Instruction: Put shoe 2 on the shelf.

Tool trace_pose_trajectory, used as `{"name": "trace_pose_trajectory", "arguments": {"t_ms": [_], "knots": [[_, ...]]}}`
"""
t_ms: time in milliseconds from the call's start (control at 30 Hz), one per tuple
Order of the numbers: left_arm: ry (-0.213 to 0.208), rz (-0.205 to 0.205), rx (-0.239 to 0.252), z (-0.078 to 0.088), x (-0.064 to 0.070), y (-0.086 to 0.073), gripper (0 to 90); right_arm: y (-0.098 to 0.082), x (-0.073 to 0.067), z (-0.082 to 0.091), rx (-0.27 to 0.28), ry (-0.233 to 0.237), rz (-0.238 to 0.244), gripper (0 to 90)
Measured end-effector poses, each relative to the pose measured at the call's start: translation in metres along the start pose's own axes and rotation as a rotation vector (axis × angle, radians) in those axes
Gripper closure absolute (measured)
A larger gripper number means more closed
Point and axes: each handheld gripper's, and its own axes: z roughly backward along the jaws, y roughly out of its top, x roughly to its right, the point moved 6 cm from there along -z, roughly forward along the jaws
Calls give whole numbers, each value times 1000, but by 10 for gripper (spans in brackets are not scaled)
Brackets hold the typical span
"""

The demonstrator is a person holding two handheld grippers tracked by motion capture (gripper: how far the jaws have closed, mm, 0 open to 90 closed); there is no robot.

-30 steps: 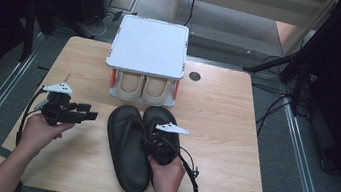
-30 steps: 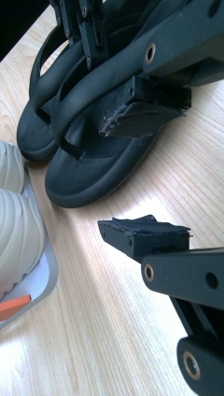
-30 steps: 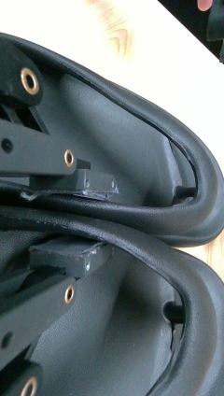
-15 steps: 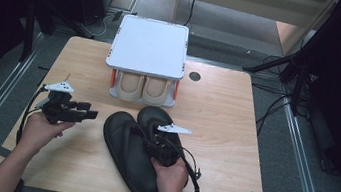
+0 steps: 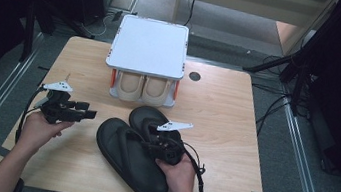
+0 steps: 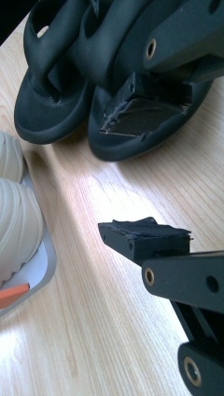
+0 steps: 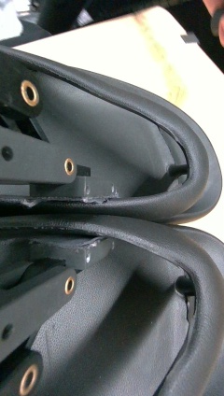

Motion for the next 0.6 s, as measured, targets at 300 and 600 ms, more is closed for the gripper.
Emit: {"name": "trace_pose_trajectory", "arguments": {"t_ms": [300, 600], "knots": [[9, 20, 4, 5, -5, -3, 459, 19, 0, 6, -44, 112, 109, 760], [25, 34, 14, 12, -9, -8, 459, 47, -8, 10, -92, 201, 214, 759]]}}
